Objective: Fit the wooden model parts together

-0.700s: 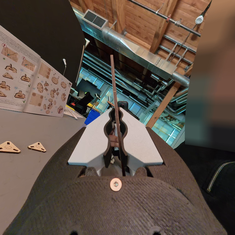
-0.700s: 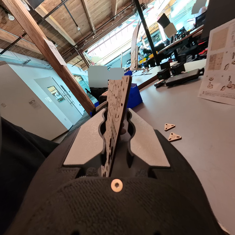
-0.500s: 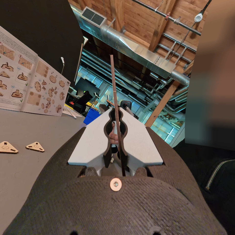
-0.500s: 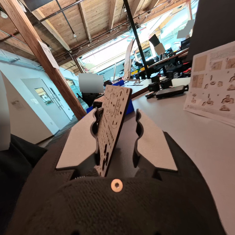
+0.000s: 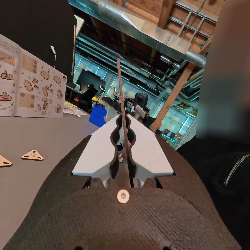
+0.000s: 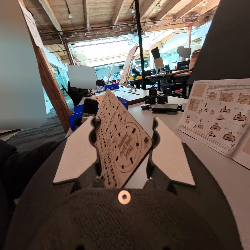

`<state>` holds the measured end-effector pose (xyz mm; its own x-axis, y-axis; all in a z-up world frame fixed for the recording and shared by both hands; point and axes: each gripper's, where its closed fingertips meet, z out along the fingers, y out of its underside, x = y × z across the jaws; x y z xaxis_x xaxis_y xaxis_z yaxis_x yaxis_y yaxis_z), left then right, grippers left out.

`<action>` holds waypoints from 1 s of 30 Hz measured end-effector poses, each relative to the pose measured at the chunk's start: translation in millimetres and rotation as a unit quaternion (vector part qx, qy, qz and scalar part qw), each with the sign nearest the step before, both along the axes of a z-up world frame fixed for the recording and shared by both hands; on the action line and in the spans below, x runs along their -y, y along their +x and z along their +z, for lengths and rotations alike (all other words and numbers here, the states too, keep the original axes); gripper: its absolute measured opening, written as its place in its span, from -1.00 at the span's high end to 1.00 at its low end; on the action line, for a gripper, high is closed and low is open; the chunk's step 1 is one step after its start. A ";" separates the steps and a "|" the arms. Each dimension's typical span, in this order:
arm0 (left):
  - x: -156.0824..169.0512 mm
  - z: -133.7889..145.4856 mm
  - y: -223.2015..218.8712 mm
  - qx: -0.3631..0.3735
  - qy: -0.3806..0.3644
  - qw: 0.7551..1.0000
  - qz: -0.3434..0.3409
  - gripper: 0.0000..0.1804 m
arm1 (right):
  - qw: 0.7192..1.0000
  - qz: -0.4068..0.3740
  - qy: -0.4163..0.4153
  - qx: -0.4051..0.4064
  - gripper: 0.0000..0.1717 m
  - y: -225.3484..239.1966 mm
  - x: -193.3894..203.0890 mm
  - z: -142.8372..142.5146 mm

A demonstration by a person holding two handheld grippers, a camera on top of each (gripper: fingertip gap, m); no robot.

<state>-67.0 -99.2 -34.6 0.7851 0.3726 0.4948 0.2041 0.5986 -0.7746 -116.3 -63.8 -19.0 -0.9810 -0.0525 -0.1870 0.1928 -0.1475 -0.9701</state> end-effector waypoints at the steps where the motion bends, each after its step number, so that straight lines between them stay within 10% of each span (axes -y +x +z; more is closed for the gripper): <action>1: -0.1 1.4 1.0 -0.002 0.005 1.000 -0.005 0.98 | 1.000 0.013 -0.006 0.002 0.17 2.6 -1.4 1.4; 30: -11.0 3.0 5.9 -0.023 -0.025 0.999 -0.011 0.98 | 0.981 0.164 0.037 0.101 0.96 38.2 0.1 -10.0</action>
